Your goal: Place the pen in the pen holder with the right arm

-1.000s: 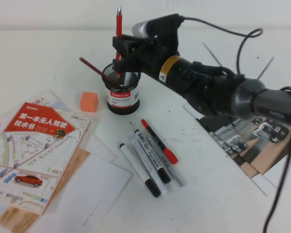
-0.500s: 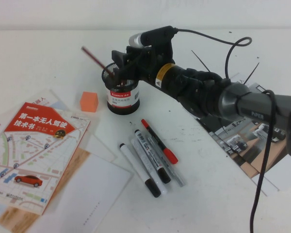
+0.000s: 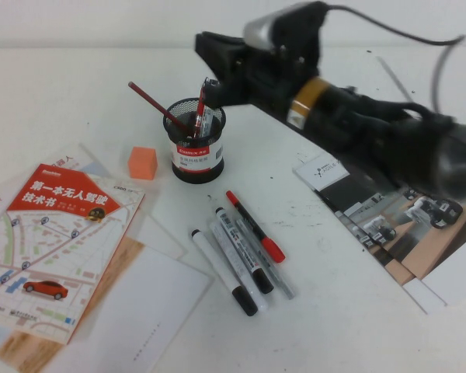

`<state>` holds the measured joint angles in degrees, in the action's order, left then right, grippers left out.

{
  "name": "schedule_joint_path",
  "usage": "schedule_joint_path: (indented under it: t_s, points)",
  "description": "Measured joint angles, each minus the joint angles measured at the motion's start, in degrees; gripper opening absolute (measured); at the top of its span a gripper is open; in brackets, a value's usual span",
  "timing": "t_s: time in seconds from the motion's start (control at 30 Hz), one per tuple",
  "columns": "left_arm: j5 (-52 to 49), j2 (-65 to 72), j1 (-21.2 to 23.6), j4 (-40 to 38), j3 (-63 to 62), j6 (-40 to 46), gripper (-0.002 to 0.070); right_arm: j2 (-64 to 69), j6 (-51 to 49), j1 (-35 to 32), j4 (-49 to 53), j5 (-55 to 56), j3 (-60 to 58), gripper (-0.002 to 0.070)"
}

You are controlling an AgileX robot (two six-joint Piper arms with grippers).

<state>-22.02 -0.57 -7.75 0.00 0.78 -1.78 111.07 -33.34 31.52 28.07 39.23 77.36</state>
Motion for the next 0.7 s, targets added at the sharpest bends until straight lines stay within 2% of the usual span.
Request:
schedule_joint_path:
  t_s: [0.13,0.27,0.57,0.7]
  points:
    - [0.0,0.0,0.0,0.0,0.0,0.0,-0.0001,-12.8,11.6,0.0,-1.0,2.7,-14.5,-0.0016]
    - [0.0,0.0,0.0,0.0,0.0,0.0,-0.0001,-27.1,15.8,0.0,1.5,-0.2,-26.4,-0.0018]
    - [0.0,0.0,0.0,0.0,0.0,0.0,-0.0001,-56.7,16.1,0.6,2.5,-28.0,-39.6,-0.0019]
    - [0.0,0.0,0.0,0.0,0.0,0.0,-0.0001,-66.5,16.1,0.6,-0.2,-36.1,-45.4,-0.0019]
